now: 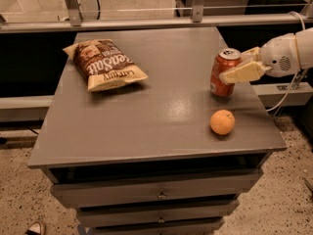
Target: Move coke can near orange
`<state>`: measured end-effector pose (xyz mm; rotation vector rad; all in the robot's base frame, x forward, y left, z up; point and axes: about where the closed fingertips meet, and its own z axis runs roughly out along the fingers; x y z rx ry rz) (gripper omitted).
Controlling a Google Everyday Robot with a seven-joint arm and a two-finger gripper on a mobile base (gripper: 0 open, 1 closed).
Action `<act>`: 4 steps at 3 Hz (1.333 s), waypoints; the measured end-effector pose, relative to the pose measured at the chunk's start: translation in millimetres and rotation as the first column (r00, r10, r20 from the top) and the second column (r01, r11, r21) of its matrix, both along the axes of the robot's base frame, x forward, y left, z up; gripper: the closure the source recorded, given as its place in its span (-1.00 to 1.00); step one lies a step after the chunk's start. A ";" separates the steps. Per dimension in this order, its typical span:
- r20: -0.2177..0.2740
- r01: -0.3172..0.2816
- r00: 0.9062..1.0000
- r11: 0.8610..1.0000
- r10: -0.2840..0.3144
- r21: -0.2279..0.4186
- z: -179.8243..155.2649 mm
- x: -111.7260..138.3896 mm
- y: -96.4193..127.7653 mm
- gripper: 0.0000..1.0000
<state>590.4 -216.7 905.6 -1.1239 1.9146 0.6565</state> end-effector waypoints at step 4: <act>-0.058 -0.008 0.998 1.000 0.007 -0.014 -12.0 -36.3 -9.0 -0.25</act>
Offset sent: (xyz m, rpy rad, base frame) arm -0.0277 -0.0048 -0.0003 -0.0127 0.0218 0.0127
